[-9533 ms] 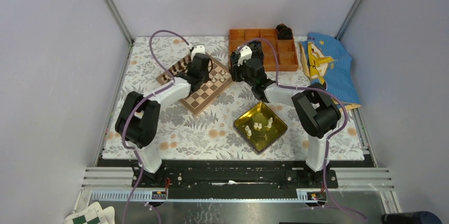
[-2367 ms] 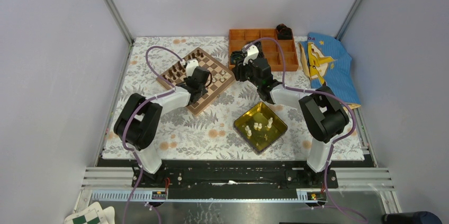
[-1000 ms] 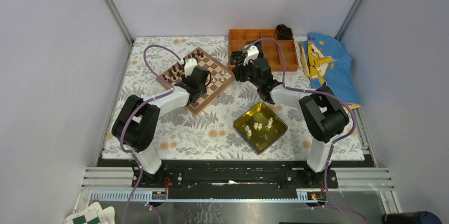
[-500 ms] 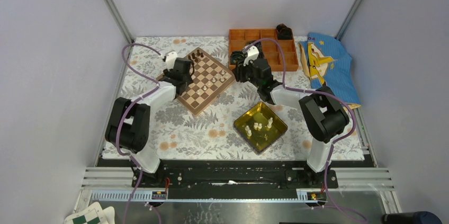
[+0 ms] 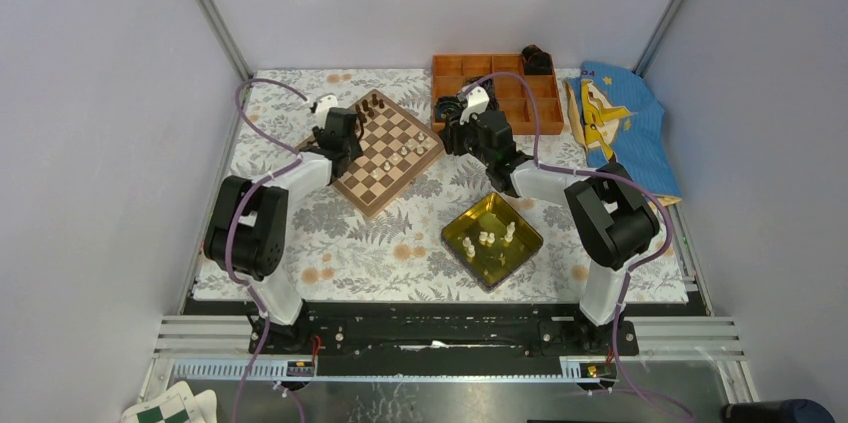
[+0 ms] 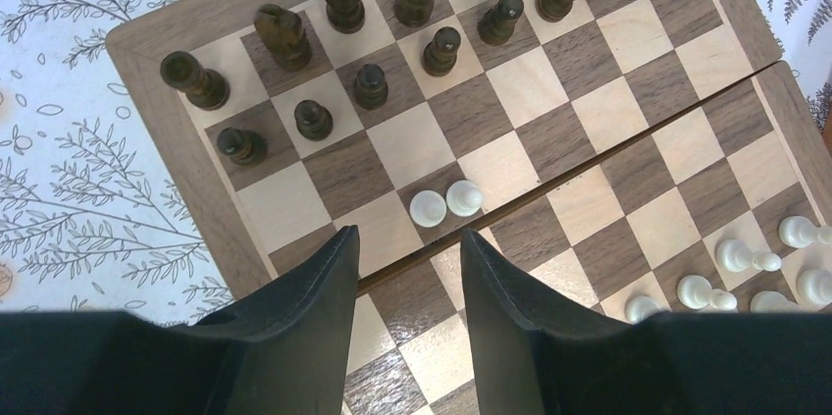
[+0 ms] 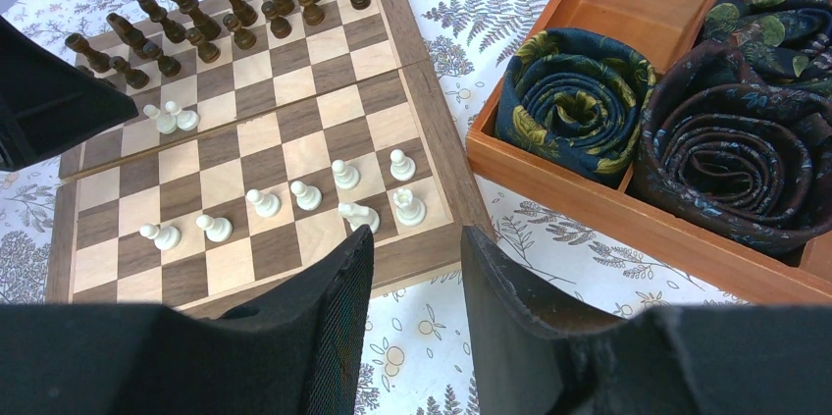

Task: Set up the chess pieces on the board
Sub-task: Pick up the chess piece from the chessboard.

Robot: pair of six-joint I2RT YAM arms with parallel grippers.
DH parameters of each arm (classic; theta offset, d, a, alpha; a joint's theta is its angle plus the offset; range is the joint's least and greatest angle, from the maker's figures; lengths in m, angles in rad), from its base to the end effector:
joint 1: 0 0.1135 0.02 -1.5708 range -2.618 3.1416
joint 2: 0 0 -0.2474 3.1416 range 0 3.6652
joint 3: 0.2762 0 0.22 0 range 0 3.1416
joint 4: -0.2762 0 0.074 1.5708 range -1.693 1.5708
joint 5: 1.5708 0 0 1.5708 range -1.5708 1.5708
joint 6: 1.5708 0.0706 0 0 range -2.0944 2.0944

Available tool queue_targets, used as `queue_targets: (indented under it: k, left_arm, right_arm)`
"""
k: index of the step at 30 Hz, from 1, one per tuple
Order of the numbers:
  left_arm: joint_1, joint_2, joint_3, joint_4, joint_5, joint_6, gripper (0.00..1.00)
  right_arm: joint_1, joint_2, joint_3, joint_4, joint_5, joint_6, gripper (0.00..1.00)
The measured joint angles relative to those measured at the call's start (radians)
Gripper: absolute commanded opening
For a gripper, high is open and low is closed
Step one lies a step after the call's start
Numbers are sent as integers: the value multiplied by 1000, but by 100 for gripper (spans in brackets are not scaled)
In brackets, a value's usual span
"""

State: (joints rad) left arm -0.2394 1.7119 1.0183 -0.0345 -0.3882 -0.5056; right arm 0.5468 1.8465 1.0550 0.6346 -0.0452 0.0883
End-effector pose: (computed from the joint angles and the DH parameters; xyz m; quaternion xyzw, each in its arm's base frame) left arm 0.3560 -0.0594 0.1765 -0.1970 0.8770 0.0179 0.4378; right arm 0.3584 0.2219 0.2206 -0.1870 0.7369 0.2191 0.6115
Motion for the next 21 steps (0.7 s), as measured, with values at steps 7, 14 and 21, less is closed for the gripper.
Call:
queue_targets:
  k: [7, 14, 21]
  left_arm:
    - [3, 26, 0, 41, 19, 39, 49]
    - [8, 55, 0, 52, 34, 60, 49]
    - [18, 79, 0, 58, 49, 72, 48]
  right_arm:
    - [0, 0, 0, 0, 0, 0, 46]
    - [0, 0, 0, 0, 0, 0, 46]
    - [0, 0, 0, 0, 0, 0, 46]
